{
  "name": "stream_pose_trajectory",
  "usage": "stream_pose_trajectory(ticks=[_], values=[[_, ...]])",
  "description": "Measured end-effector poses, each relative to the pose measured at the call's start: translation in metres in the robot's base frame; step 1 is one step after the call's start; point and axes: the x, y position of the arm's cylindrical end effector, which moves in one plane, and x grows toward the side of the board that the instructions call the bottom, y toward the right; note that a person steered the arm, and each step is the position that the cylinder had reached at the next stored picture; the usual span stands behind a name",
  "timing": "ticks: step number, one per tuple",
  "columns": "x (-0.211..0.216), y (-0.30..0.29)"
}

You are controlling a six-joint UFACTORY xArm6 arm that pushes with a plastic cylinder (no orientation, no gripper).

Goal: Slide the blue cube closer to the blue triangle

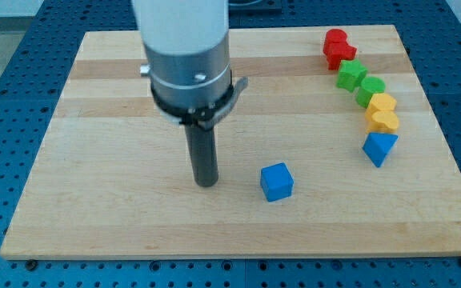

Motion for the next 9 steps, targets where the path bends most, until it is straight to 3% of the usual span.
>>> stream_pose_trajectory(ticks=[2, 4, 7, 9], values=[[0.004, 0.186], [0.019, 0.174], [-0.002, 0.221], [0.041, 0.221]])
